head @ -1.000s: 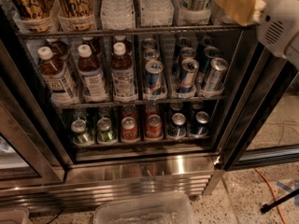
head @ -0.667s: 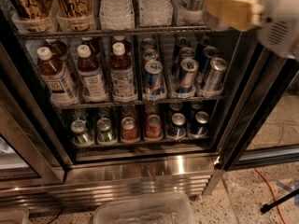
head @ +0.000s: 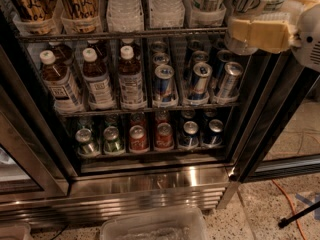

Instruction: Pick 7up can from top shelf of fridge

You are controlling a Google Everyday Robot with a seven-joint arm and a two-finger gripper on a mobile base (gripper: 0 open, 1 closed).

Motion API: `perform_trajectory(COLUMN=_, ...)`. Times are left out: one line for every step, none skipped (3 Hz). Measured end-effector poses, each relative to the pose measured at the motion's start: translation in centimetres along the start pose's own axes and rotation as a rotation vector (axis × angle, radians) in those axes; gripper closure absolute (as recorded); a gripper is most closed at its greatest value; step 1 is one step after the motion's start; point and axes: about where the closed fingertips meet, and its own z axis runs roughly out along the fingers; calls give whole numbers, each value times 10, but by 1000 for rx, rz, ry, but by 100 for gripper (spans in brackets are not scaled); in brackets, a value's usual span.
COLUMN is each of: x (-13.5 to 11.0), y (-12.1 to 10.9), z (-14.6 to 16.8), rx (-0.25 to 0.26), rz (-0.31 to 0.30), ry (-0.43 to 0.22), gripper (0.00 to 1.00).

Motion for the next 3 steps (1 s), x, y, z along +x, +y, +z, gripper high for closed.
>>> perform_trajectory(x=0, y=0, z=0, rx=0, rz=0, ry=0, gripper=100)
perform_trajectory(x=-2, y=4, z=8, rx=-44, rz=-31, ry=11, gripper=100)
perform_trajectory(x=5, y=8, z=27, rx=-178, rz=-84, ry=12, gripper=100)
